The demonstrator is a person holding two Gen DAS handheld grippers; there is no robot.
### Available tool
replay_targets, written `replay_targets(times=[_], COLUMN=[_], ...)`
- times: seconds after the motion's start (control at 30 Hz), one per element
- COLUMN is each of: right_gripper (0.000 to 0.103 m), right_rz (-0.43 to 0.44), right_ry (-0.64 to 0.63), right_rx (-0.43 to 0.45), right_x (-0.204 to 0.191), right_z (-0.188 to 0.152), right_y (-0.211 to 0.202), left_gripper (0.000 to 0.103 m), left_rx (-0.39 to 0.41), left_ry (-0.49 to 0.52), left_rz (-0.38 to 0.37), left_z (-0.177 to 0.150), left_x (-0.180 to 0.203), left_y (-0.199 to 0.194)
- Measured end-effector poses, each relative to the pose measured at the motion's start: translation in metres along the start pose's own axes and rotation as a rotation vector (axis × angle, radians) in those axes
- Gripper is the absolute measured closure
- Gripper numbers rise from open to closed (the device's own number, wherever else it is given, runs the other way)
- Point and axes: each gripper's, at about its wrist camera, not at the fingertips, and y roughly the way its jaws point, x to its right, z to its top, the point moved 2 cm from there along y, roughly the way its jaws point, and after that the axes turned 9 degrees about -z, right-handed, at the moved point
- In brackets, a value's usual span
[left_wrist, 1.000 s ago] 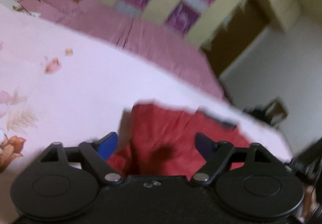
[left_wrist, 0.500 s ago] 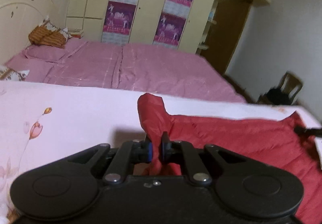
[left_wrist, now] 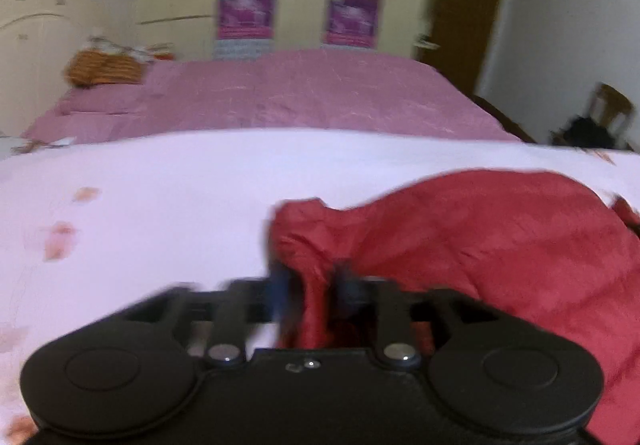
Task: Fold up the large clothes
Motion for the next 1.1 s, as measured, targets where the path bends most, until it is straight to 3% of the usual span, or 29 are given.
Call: replay_targets(times=[0.03, 0.07, 0.17, 0.33, 0.47, 0.57, 0.6, 0.67, 0.77, 0.83, 0.87, 0.9, 0.93, 0.97, 1.1], right_gripper=[0.059, 0.040, 0.044, 0.069, 0.070, 0.070, 0.070, 0.070, 0.069, 0.069, 0.068, 0.063, 0.041, 0.029, 0.029], right_rz=[-0.044, -0.050, 0.022, 0.114, 0.162, 0.169, 0.131, 0.099, 0.035, 0.028, 0.055, 0.087, 0.106, 0.111, 0.186], right_ry=[0.029, 0.070, 0.063, -0.096, -0.083, -0.055, -0.081, -0.064, -0.036, 0.049, 0.120, 0.191, 0.252, 0.292, 0.483], right_rx=[0.006, 0.053, 0.109, 0.188, 0.193, 0.143, 0.112, 0.052, 0.077, 0.114, 0.105, 0.089, 0.075, 0.073, 0.029], right_x=[0.003, 0.010, 0.019, 0.001, -0.013, -0.021, -0.027, -0.027, -0.025, -0.011, 0.000, 0.012, 0.023, 0.030, 0.052], right_z=[0.007, 0.009, 0.001, -0.059, -0.105, -0.129, -0.137, -0.144, -0.139, -0.136, -0.138, -0.141, -0.147, -0.152, -0.172], right_y=[-0.012, -0.028, -0.078, -0.163, -0.190, -0.180, -0.171, -0.154, -0.165, -0.186, -0.194, -0.200, -0.206, -0.211, -0.210], left_gripper=[0.036, 0.035, 0.044, 0.054, 0.055, 0.055, 0.055, 0.055, 0.057, 0.034, 0.030, 0.029, 0.029, 0.030, 0.033], left_rx=[0.049, 0.104, 0.168, 0.171, 0.138, 0.053, 0.013, 0.022, 0.042, 0.096, 0.129, 0.144, 0.148, 0.148, 0.167], left_ry=[-0.005, -0.017, -0.064, -0.028, 0.077, 0.115, 0.085, 0.047, 0.008, -0.070, -0.121, -0.169, -0.221, -0.277, -0.510], left_rz=[0.009, 0.006, -0.035, -0.153, -0.166, -0.103, -0.100, -0.102, -0.055, -0.038, -0.033, -0.032, -0.049, -0.079, -0.180], left_z=[0.001, 0.001, -0.012, -0.075, -0.117, -0.137, -0.144, -0.151, -0.150, -0.153, -0.155, -0.157, -0.158, -0.161, -0.175], left_x=[-0.005, -0.010, -0.017, 0.032, 0.087, 0.096, 0.093, 0.084, 0.082, 0.073, 0.067, 0.060, 0.056, 0.054, 0.041], left_y=[-0.017, -0.038, -0.102, -0.176, -0.179, -0.155, -0.145, -0.146, -0.172, -0.198, -0.213, -0.222, -0.228, -0.231, -0.217])
